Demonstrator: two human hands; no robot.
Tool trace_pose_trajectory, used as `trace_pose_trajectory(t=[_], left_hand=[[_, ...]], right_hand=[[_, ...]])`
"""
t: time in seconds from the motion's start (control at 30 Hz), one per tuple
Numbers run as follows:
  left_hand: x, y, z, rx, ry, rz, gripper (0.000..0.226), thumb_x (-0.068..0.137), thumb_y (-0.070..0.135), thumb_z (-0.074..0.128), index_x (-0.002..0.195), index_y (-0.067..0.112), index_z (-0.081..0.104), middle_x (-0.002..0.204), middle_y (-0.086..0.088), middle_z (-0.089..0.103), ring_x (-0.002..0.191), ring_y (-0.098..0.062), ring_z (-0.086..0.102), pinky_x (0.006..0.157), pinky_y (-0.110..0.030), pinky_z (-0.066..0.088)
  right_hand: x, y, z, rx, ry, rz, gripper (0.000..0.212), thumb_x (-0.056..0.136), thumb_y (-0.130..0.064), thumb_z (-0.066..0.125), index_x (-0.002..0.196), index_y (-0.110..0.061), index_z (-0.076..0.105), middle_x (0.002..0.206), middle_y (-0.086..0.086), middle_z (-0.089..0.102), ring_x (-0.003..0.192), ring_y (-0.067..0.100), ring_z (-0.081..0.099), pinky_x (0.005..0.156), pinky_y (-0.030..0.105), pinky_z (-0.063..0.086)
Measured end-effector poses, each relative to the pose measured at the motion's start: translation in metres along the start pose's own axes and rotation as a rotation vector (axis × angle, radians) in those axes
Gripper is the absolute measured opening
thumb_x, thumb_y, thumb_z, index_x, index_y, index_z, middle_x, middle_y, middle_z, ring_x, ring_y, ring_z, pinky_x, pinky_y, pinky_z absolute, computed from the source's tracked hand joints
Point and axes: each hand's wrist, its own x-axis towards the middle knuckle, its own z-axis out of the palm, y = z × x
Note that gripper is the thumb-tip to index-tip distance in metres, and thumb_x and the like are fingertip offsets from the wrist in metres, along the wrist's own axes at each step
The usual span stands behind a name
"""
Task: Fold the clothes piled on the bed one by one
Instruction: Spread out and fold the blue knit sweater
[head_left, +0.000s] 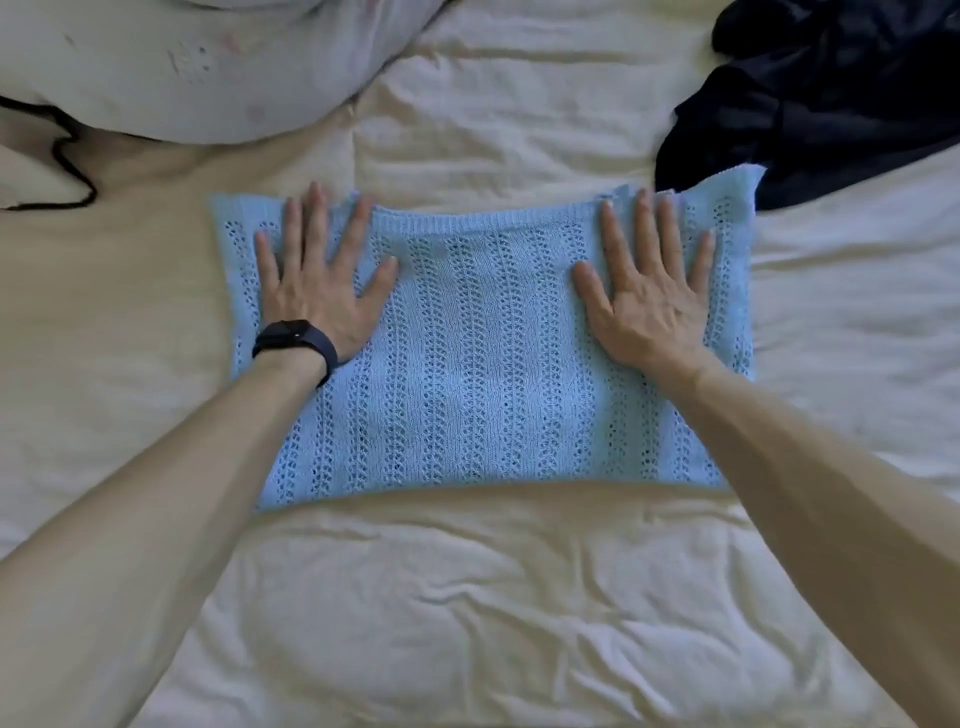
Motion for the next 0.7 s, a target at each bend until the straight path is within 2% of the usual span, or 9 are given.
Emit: trace_pose_trajectory(t=[0.1,0.17,0.33,0.4,0.43,0.5,0.57,0.63,0.7], left_hand=[[-0.012,0.014,-0.008,-0.023,0.016,-0.144,0.067,0.097,0.069,0.004,0.156,0.042,-0.012,0.168,-0.004,-0.009,0.154,-0.027,-0.007,0.12,-0.061,-0.005],[-0.036,0.057,-0.016,-0.114,0.027,-0.106,0.067,0.097,0.065,0.011,0.158,0.04,-0.003,0.168,-0.004,-0.012,0.154,-0.027,-0.007,0.118,-0.062,-0.009],[-0.135,0.212,-0.014,-0.123,-0.278,0.416,0.08,0.088,0.076,0.02,0.156,0.044,-0.008,0.164,0.004,-0.022,0.154,-0.025,-0.012,0.114,-0.057,-0.019],[-0.164,0.269,-0.007,-0.082,-0.389,0.543,0.088,0.09,0.064,0.04,0.154,0.043,-0.017,0.165,0.004,-0.021,0.153,-0.026,-0.017,0.115,-0.057,-0.019],[-0.171,0.292,-0.004,-0.049,-0.411,0.518,0.092,0.092,0.053,0.048,0.155,0.04,-0.017,0.166,0.003,-0.019,0.153,-0.026,-0.017,0.116,-0.057,-0.017],[-0.175,0.323,-0.008,-0.053,-0.379,0.376,0.085,0.095,0.038,0.051,0.158,0.034,-0.006,0.168,-0.001,-0.004,0.154,-0.028,-0.006,0.12,-0.056,-0.006],[-0.174,0.335,-0.016,-0.117,-0.267,0.282,0.072,0.094,0.034,0.055,0.157,0.031,0.02,0.16,-0.002,0.026,0.147,-0.027,0.024,0.118,-0.05,0.019],[-0.174,0.337,-0.025,-0.215,-0.117,0.266,0.059,0.087,0.028,0.066,0.144,0.029,0.051,0.132,-0.002,0.056,0.12,-0.027,0.053,0.095,-0.042,0.043],[-0.175,0.333,-0.031,-0.466,-0.086,0.2,0.043,0.088,0.02,0.07,0.131,0.02,0.066,0.112,-0.008,0.066,0.103,-0.031,0.06,0.081,-0.039,0.046]], right_hand=[[-0.022,0.041,-0.01,0.03,-0.018,0.144,0.068,0.1,-0.069,0.008,0.16,-0.041,-0.009,0.17,-0.006,-0.015,0.155,0.013,-0.02,0.122,0.055,-0.017],[-0.048,0.064,-0.017,0.073,-0.031,0.208,0.066,0.101,-0.065,0.009,0.161,-0.041,-0.007,0.17,-0.004,-0.017,0.155,0.015,-0.02,0.122,0.057,-0.016],[-0.139,0.136,-0.02,0.157,-0.122,0.475,0.059,0.108,-0.05,0.018,0.163,-0.036,0.002,0.172,-0.001,-0.01,0.157,0.017,-0.012,0.124,0.059,-0.005],[-0.18,0.159,-0.017,0.14,-0.21,0.467,0.06,0.108,-0.045,0.021,0.163,-0.033,0.002,0.172,0.001,-0.007,0.157,0.016,-0.01,0.125,0.055,-0.004],[-0.197,0.168,-0.016,0.13,-0.256,0.426,0.06,0.108,-0.045,0.022,0.163,-0.033,0.001,0.172,0.002,-0.007,0.157,0.015,-0.01,0.125,0.053,-0.005],[-0.218,0.182,-0.02,0.132,-0.33,0.347,0.061,0.107,-0.047,0.021,0.163,-0.034,0.003,0.172,0.001,-0.008,0.157,0.014,-0.01,0.126,0.049,-0.004],[-0.222,0.19,-0.027,0.182,-0.353,0.305,0.061,0.106,-0.05,0.024,0.163,-0.033,0.011,0.172,0.001,-0.004,0.158,0.016,-0.005,0.126,0.049,0.002],[-0.216,0.194,-0.036,0.198,-0.322,0.286,0.059,0.105,-0.048,0.039,0.16,-0.029,0.029,0.171,0.007,0.012,0.157,0.024,0.013,0.123,0.047,0.016],[-0.205,0.192,-0.046,0.293,-0.222,0.308,0.049,0.099,-0.044,0.056,0.144,-0.023,0.054,0.157,0.012,0.041,0.143,0.032,0.04,0.114,0.045,0.034]])
